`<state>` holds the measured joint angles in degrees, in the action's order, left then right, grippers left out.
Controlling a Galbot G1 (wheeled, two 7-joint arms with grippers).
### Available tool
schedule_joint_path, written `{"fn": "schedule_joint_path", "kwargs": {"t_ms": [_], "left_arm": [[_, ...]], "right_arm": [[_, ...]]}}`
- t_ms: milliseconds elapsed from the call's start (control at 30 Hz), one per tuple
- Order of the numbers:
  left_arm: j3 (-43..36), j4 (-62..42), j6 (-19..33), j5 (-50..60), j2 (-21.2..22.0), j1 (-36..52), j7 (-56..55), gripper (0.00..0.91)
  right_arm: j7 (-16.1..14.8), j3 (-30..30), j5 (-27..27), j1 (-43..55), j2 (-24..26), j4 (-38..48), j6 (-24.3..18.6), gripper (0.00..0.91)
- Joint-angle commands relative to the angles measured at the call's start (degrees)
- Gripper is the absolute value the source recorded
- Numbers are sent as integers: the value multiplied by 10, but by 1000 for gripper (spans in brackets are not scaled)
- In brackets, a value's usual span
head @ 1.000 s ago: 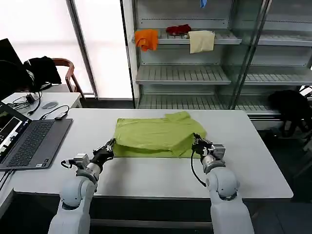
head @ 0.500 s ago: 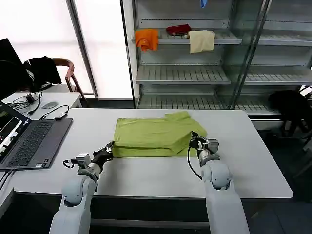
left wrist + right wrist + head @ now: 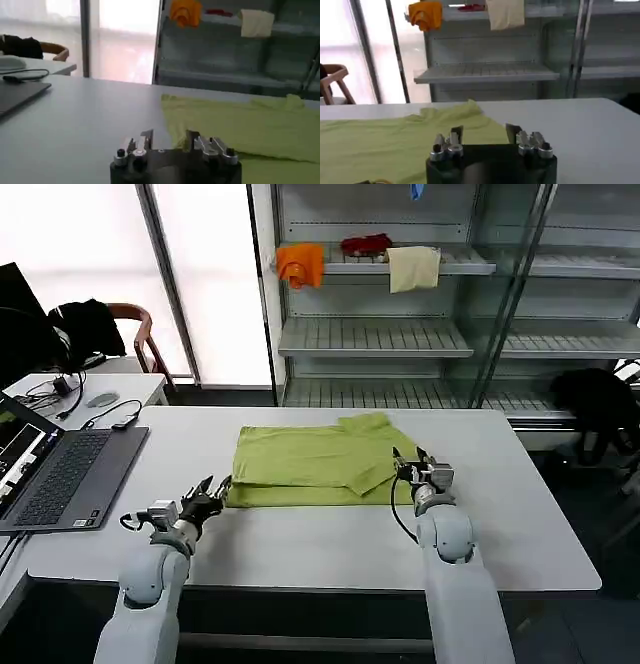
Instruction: Fold and organize the clothes.
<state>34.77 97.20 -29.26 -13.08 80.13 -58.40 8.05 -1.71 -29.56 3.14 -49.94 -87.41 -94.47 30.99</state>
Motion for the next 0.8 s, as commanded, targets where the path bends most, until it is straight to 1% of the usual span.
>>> {"fn": "schedule_joint_path", "kwargs": {"t_ms": [33, 67, 167, 233, 333, 367, 433, 467, 500, 533, 567, 633, 667, 700, 733, 767, 800], "left_arm": [[0, 26, -17, 17, -1, -21, 3, 907], [-4, 32, -22, 47, 0, -29, 9, 907], [-15, 44, -28, 87, 5, -42, 13, 907], [-19, 48, -29, 102, 8, -46, 13, 907], [-23, 55, -33, 111, 11, -49, 12, 907], [-24, 57, -35, 113, 12, -49, 12, 907], [-24, 59, -36, 114, 12, -50, 11, 907], [-23, 60, -37, 114, 12, -50, 11, 907], [-23, 60, -37, 114, 12, -51, 11, 907], [-23, 60, -37, 114, 11, -51, 10, 907], [-23, 61, -37, 114, 11, -52, 10, 907], [-23, 61, -36, 114, 12, -53, 11, 907], [-23, 61, -36, 114, 12, -53, 11, 907], [-23, 61, -36, 113, 13, -53, 11, 907], [-23, 61, -36, 114, 13, -53, 11, 786], [-24, 61, -36, 114, 14, -52, 11, 625], [-24, 61, -36, 115, 14, -52, 11, 524]], "right_arm": [[-27, -10, -2, -91, 22, -74, 21, 907], [-27, -12, -1, -100, 24, -78, 21, 907], [-27, -21, 1, -116, 29, -86, 21, 907], [-28, -23, 1, -124, 30, -90, 21, 907], [-28, -24, 0, -132, 28, -93, 20, 877], [-27, -25, -1, -134, 27, -93, 20, 856], [-26, -24, -1, -136, 26, -92, 19, 786], [-25, -24, -2, -136, 25, -90, 19, 725], [-25, -23, -4, -135, 25, -88, 17, 685], [-24, -22, -6, -133, 23, -85, 17, 574], [-24, -21, -6, -132, 23, -84, 17, 443], [-23, -21, -6, -126, 20, -76, 18, 333], [-22, -21, -7, -125, 18, -75, 18, 171], [-22, -21, -8, -123, 17, -72, 18, 171], [-22, -20, -8, -123, 17, -72, 18, 91], [-21, -20, -8, -123, 16, -72, 18, 10], [-21, -19, -8, -123, 16, -72, 18, 0]]}}
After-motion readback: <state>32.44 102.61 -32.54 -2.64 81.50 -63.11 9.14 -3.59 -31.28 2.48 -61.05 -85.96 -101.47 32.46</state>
